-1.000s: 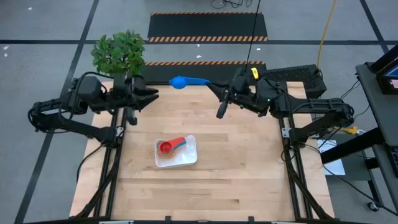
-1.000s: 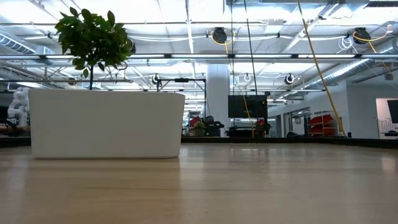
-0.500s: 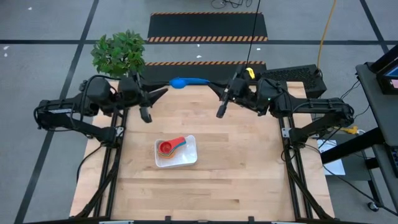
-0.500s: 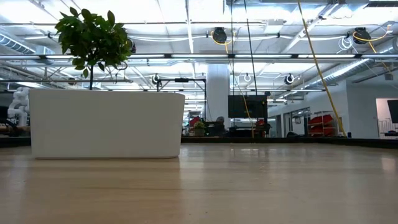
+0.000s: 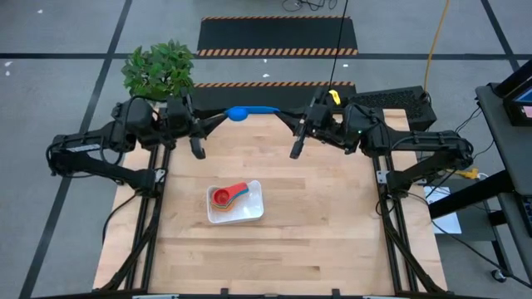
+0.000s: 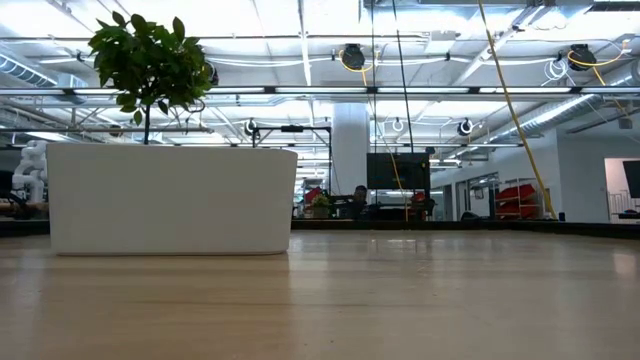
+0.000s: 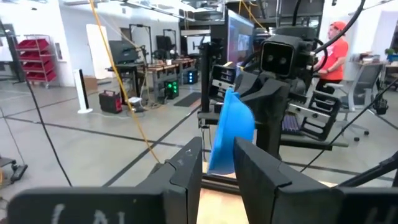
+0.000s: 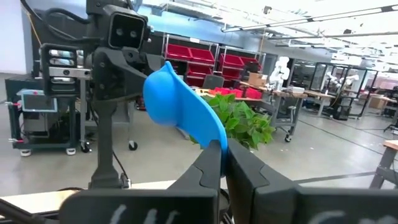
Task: Nest measuring cups in basket
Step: Stack the blue measuring cup on top of the red measuring cup in the white bin
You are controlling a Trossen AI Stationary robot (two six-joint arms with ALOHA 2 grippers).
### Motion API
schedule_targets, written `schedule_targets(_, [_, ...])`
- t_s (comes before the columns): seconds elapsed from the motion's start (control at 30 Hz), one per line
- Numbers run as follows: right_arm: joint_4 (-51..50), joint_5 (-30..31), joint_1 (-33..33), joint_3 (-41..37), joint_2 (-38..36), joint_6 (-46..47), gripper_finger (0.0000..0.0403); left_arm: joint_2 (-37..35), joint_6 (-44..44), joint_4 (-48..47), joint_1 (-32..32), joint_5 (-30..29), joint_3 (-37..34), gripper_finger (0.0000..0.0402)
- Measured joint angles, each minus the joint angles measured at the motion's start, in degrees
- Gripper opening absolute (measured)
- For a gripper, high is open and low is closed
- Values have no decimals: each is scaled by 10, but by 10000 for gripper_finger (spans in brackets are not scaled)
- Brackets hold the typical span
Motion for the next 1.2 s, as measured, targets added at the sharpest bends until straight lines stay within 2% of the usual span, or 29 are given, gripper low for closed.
schedule_targets(0.13, [0,-22,0,0,0,26,0,0,-16,1,4,8,0,93])
schedule_targets(0.33, [0,-28,0,0,0,44,0,-1,-15,-1,6,72,0,92])
schedule_targets(0.53, [-2,-32,0,0,0,58,0,0,-7,-29,7,87,0,90])
schedule_targets(0.6, [-2,-32,1,0,0,63,0,-1,-1,-38,7,89,0,76])
schedule_targets(0.73, [-1,-30,2,0,0,73,0,-2,-4,-51,6,96,0,18])
schedule_targets(0.93, [1,-28,10,0,-1,74,1,-5,-8,-49,6,99,0,11])
schedule_targets(1.07, [2,-29,14,0,0,103,17,-14,-1,-52,7,92,0,7])
schedule_targets(1.2, [-3,-30,17,0,0,173,51,-32,22,-56,6,80,0,5])
